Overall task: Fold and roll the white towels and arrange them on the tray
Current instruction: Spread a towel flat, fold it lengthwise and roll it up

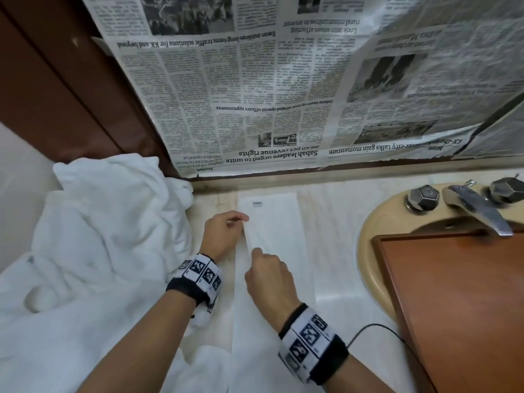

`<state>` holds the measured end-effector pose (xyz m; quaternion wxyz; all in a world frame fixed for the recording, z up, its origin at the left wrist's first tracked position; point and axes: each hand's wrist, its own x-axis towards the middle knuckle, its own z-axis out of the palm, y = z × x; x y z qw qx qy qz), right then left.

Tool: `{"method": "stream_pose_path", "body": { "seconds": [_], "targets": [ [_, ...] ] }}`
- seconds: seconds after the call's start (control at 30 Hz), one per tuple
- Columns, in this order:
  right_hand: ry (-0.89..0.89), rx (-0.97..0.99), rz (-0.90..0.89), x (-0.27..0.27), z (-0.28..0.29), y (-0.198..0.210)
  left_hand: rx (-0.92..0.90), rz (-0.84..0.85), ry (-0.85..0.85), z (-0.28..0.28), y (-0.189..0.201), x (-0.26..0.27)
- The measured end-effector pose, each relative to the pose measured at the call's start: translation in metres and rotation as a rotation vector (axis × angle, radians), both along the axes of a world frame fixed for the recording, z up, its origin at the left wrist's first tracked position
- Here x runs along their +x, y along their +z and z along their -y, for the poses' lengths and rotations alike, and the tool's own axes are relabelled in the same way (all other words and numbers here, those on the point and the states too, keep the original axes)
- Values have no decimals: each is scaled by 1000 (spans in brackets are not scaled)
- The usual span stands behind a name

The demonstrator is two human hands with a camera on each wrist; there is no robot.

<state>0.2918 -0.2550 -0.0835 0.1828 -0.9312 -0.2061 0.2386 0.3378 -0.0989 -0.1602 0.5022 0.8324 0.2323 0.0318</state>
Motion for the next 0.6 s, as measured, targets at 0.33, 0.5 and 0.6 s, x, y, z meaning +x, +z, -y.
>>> {"method": "stream_pose_path", "body": {
  "seconds": [0.33,0.5,0.6],
  "targets": [
    [-57,52,-40,-9,-12,-39,131,-44,-31,2,-14,-5],
    [-53,327,-367,-11,13,-45,245,-49,-35,1,-18,-11],
    [-131,507,-210,6,37,-46,259,9,7,-3,-19,-21]
  ]
}}
